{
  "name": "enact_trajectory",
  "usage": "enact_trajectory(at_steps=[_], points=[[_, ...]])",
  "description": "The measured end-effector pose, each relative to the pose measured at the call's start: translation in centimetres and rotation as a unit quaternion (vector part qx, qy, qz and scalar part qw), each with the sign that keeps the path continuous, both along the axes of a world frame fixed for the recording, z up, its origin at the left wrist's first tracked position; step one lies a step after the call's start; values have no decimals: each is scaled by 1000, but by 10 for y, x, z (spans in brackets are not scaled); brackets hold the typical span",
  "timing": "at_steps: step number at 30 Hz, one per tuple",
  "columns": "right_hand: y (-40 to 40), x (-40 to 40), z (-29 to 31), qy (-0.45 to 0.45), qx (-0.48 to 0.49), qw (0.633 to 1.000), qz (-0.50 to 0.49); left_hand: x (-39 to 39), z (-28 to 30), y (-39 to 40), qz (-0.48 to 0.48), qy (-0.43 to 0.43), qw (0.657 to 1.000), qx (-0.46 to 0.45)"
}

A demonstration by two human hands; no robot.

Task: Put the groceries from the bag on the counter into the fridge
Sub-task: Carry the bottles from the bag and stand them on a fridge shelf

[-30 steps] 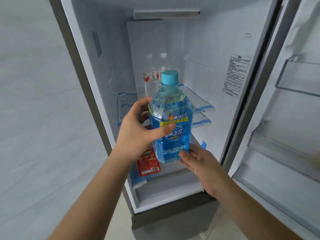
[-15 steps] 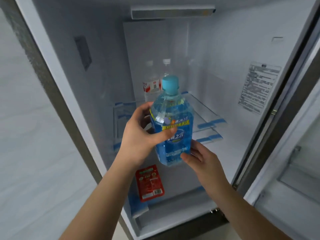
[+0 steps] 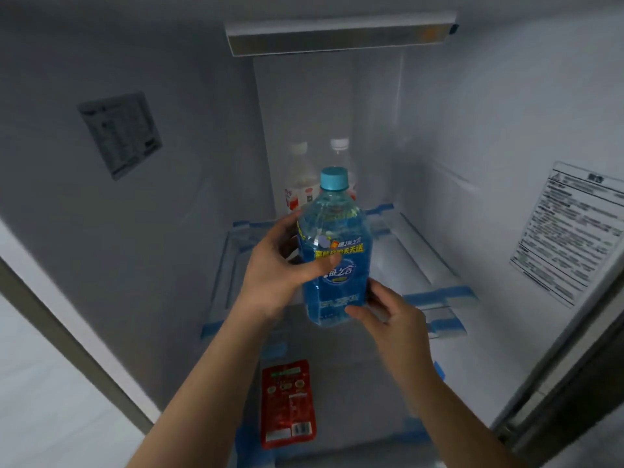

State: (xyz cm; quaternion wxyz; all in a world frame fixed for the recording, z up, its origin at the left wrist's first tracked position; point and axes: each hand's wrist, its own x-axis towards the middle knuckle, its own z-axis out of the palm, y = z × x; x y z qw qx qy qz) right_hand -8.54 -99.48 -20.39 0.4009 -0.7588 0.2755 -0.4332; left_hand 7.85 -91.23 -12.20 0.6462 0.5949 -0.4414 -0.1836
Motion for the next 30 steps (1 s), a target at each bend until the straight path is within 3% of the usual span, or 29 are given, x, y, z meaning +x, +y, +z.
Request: enact_trajectory(at_steps=[10,19,24,30], points=[[-34,25,-4,32,-14,999,3,21,-11,-32,-4,25,1000,14],[-50,44,-3,67,-47,995,-49,35,-18,-51,-9,-15,1000,21],[-56,51,-3,109,-72,989,-66,40,-21,-54,52,-89,993,51],[-59,61,2,129,-78,986,-75,37,-27,-56,88,-63,994,13]])
